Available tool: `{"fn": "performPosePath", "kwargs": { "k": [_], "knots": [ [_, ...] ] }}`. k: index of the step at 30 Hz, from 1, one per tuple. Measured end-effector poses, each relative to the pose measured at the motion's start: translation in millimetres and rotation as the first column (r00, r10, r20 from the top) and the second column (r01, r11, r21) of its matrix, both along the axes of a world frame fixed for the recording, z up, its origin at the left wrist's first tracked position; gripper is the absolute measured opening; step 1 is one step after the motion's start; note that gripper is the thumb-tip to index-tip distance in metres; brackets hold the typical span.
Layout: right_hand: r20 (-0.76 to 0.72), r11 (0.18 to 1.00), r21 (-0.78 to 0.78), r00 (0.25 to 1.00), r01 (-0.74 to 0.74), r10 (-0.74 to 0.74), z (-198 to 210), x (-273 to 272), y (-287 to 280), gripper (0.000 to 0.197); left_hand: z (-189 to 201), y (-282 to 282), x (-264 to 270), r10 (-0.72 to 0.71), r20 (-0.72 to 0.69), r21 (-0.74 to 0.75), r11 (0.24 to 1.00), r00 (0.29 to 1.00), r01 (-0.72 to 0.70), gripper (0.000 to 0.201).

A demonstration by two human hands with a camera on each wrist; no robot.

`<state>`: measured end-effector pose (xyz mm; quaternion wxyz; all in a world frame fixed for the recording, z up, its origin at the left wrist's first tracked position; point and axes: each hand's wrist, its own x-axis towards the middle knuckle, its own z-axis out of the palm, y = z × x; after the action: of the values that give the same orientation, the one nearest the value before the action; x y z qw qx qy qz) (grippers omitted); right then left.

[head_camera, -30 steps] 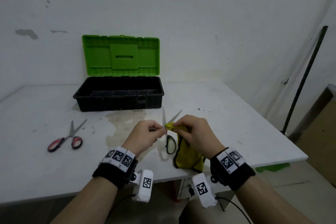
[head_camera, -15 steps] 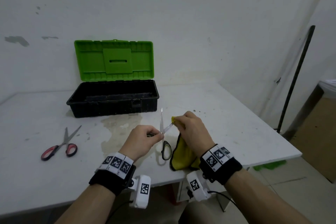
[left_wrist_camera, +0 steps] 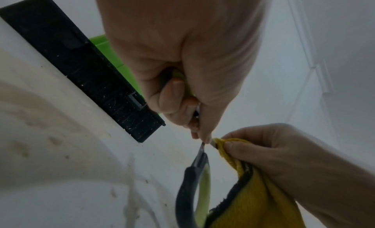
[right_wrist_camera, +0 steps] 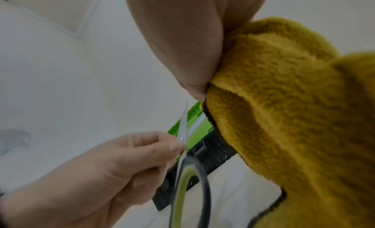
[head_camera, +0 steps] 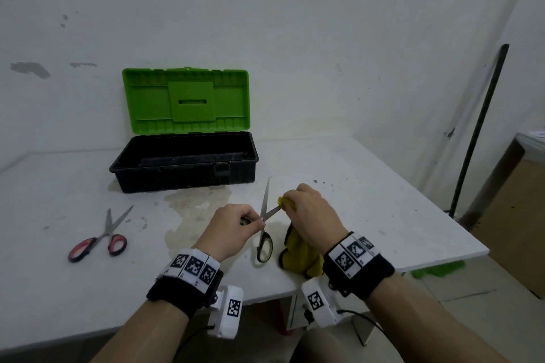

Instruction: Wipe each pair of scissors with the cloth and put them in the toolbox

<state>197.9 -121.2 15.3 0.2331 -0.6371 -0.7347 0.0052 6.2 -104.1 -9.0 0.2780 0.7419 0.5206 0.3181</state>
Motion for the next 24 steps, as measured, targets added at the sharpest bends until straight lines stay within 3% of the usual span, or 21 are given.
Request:
{"fn": "performPosePath", "kwargs": {
  "k": [3,8,10,16,19,21,24],
  "knots": [
    [-0.058,0.998,0.051,0.998,0.025,-0.022,5.7,7.3,2.1,0.024,1.1,-1.6,-1.0,0.014,0.041,-0.031,0.999,0.999,-0.013,0.008],
    [-0.007,0.958,0.093,0.962,-0.272,0.274,-11.9,-11.0,-17.9,0.019,3.0,-3.2,2.3,0.029,0.285,-0.245,0.969,0.958,0.043,0.012],
    [-0.019,0.958,0.131,0.965,-0.256,0.261,-17.0,-6.0,-14.2,0.020,3.3,-3.5,1.6,0.034,0.348,-0.304,0.949,0.937,0.079,0.014],
    [-0.235,0.954,0.298,0.965,-0.041,0.115,-7.7,21.8,4.1,0.017,4.8,-4.8,-0.4,0.030,0.378,-0.326,0.940,0.925,0.103,0.014],
    [-0.185,0.904,0.388,0.946,-0.179,0.267,-9.0,14.4,-8.7,0.015,6.5,-3.0,0.7,0.040,0.446,-0.359,0.923,0.894,0.138,0.012],
    [-0.104,0.876,0.368,0.922,-0.312,0.373,-14.8,7.3,-18.6,0.018,8.0,-3.6,2.8,0.049,0.528,-0.399,0.895,0.848,0.197,0.011],
    [-0.065,0.869,0.359,0.919,-0.342,0.389,-18.2,7.9,-17.5,0.018,9.8,-5.6,4.8,0.062,0.588,-0.448,0.855,0.807,0.260,0.009]
  ]
}}
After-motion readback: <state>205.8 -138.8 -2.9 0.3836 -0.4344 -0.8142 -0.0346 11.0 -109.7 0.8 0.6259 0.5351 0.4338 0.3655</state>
